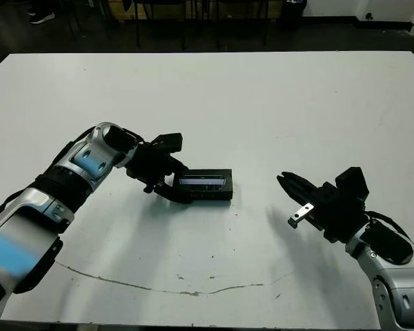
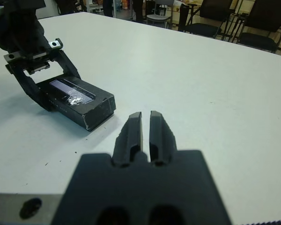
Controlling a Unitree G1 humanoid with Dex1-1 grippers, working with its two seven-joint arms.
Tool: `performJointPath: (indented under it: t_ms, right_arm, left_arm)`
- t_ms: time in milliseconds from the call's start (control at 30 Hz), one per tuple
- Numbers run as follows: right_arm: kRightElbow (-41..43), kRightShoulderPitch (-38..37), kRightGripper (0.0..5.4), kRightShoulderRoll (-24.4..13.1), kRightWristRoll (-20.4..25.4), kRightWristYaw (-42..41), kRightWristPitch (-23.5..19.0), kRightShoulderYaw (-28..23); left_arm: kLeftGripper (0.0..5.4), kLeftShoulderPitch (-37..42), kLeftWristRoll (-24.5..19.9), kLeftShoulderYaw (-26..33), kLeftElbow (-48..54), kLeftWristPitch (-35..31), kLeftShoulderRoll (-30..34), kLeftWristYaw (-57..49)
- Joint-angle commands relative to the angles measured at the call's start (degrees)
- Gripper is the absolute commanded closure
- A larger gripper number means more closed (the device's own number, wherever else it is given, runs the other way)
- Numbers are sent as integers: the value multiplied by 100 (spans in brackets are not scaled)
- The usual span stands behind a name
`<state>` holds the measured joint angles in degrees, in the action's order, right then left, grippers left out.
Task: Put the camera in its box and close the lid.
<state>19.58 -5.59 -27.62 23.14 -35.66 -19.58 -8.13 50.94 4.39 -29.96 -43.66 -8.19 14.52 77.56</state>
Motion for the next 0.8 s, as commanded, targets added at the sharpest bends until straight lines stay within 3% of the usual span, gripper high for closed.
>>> performJointPath:
  t_ms: [33, 100, 300, 500, 600, 800]
  right_arm:
    - [17, -101, 540, -74, -21, 55, -157, -13]
    - [-30, -103, 540, -55, -50, 13, -31, -5]
    - [-98, -101, 540, -33, 21, -53, 19, -4]
    - [-29, -135, 540, -35, 70, -29, -1, -14]
    - [58, -172, 540, -41, -23, 29, 76, 11]
    - [123, -199, 540, -34, 49, 14, 29, -13]
  left_arm:
    - [264, -437, 338, -205, -299, 36, 115, -31]
    - [264, -480, 379, -215, -337, 205, 134, -113]
    - [155, -636, 447, -195, -545, 1138, 201, -403]
    - [56, -746, 386, -92, -571, 1462, 240, -469]
    - [8, -757, 317, -34, -594, 1270, 253, -355]
    - [2, -900, 220, 121, -492, 1231, 470, -362]
